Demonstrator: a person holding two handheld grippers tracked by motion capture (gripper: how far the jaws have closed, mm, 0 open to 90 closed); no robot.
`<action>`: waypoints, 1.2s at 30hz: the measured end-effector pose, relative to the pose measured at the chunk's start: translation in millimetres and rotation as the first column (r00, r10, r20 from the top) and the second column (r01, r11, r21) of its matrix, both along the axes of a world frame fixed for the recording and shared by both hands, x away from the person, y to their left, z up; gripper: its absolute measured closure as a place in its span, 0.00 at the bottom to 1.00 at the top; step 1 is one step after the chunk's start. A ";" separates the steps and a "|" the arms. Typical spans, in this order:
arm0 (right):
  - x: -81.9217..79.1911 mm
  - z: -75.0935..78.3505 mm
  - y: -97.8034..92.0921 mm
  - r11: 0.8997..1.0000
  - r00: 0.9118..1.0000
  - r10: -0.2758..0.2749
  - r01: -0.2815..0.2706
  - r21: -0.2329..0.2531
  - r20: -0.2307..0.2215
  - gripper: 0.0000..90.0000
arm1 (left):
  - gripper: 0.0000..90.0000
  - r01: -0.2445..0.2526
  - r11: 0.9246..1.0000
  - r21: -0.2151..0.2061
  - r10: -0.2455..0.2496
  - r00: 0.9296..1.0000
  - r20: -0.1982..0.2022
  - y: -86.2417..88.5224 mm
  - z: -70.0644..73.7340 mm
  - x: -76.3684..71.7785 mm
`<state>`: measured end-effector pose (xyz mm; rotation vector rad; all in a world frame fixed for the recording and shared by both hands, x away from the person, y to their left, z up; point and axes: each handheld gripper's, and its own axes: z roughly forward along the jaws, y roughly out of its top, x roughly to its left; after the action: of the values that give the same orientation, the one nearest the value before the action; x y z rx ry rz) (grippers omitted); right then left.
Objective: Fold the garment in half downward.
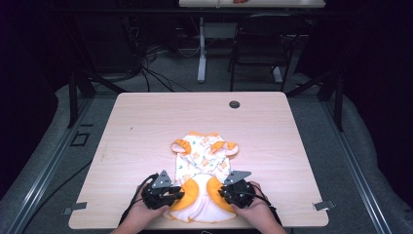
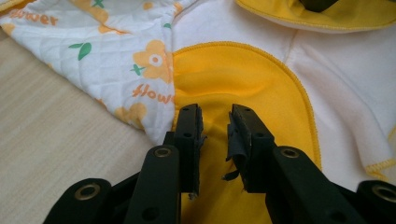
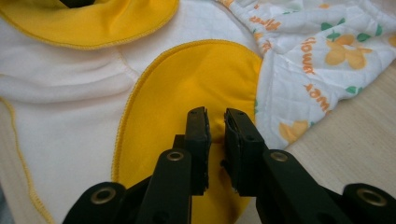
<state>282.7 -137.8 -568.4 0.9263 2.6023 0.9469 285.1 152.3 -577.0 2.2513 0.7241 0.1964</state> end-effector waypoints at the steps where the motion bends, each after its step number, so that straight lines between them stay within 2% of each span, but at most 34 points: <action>1: -1.6 0.2 0.5 1.000 1.000 0.003 -0.003 -0.003 -0.001 0.88 | 0.81 0.001 1.000 -0.001 -0.001 1.000 0.003 0.2 0.0 -1.9; 3: -4.1 0.9 2.6 1.000 1.000 0.011 -0.011 -0.009 -0.001 0.86 | 0.80 0.003 1.000 -0.002 -0.003 1.000 -0.010 1.2 0.5 -3.8; 4: -4.0 2.2 2.9 1.000 1.000 0.017 -0.017 -0.021 -0.002 0.84 | 0.79 0.000 1.000 -0.017 -0.001 0.999 -0.034 3.3 1.0 -4.6; 5: -4.0 2.2 2.9 1.000 1.000 0.017 -0.017 -0.021 -0.002 0.84 | 0.78 0.000 1.000 -0.017 -0.001 0.999 -0.034 3.3 1.0 -4.6; 6: -3.2 3.9 3.8 1.000 1.000 0.017 -0.017 0.013 -0.012 0.81 | 0.76 -0.010 0.999 -0.045 0.007 0.998 -0.063 5.0 2.1 -1.6; 8: -1.2 7.8 4.5 0.999 1.000 0.016 -0.015 0.045 -0.010 0.81 | 0.74 -0.018 0.998 -0.061 0.013 0.997 -0.070 5.6 5.4 5.0; 11: 8.0 18.3 4.7 0.999 1.000 0.014 -0.015 0.050 0.016 0.81 | 0.72 -0.024 0.998 -0.054 0.021 0.999 -0.048 6.1 15.7 17.5; 13: 14.3 23.4 3.5 0.997 1.000 0.009 -0.009 0.080 0.004 0.81 | 0.72 -0.023 0.998 -0.052 0.021 0.999 -0.030 6.6 22.8 25.5; 14: 18.4 26.9 2.7 0.997 1.000 0.015 -0.015 0.080 -0.001 0.81 | 0.70 -0.023 0.998 -0.056 0.021 0.999 -0.026 6.9 26.6 30.7; 16: 27.7 35.4 1.9 0.999 1.000 0.012 -0.013 0.053 0.019 0.81 | 0.69 -0.029 0.997 -0.064 0.028 0.999 -0.023 8.1 34.3 41.5; 17: 31.2 38.9 1.2 0.999 1.000 0.012 -0.013 0.052 0.017 0.81 | 0.68 -0.035 0.997 -0.061 0.034 0.999 -0.019 8.8 38.1 47.0; 18: 36.3 42.8 0.5 0.997 1.000 0.009 -0.010 0.071 0.014 0.80 | 0.68 -0.045 0.997 -0.058 0.044 0.999 -0.011 9.3 42.8 54.0; 19: 43.4 48.2 -0.5 0.997 1.000 0.005 -0.005 0.078 0.012 0.79 | 0.68 -0.045 0.997 -0.058 0.044 0.999 -0.011 9.3 42.8 54.0; 20: 49.0 52.0 -0.8 0.997 1.000 -0.002 0.001 0.083 0.011 0.79 | 0.68 -0.064 0.996 -0.061 0.064 0.998 0.002 9.8 49.6 65.5; 23: 64.9 61.4 -1.1 0.996 1.000 -0.011 0.012 0.092 -0.007 0.79 | 0.67 -0.079 0.994 -0.078 0.079 0.997 0.000 9.7 58.1 80.6; 27: 84.7 74.2 0.7 0.999 1.000 -0.010 0.010 0.050 -0.005 0.78 | 0.63 -0.076 0.995 -0.064 0.078 0.996 0.033 6.7 70.7 99.7; 30: 97.5 79.7 1.4 1.000 1.000 -0.008 0.008 0.027 -0.005 0.78 | 0.62 -0.065 0.997 -0.037 0.067 0.996 0.057 3.0 78.6 111.5; 34: 117.1 82.5 1.5 1.000 1.000 -0.007 0.007 -0.011 0.000 0.78 | 0.64 -0.056 0.997 -0.046 0.057 0.998 0.038 -0.8 81.5 128.6; 35: 120.9 82.6 1.8 1.000 1.000 -0.003 0.003 -0.021 -0.001 0.78 | 0.64 -0.056 0.997 -0.046 0.057 0.998 0.038 -0.8 81.5 128.6; 36: 127.3 81.9 2.7 0.999 1.000 0.000 0.001 -0.033 0.010 0.79 | 0.65 -0.058 0.997 -0.053 0.058 0.998 0.002 -4.6 79.1 139.2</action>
<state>410.1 -135.1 -486.5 0.9119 2.6015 0.9038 424.2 147.6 -497.9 2.1806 0.7840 0.2070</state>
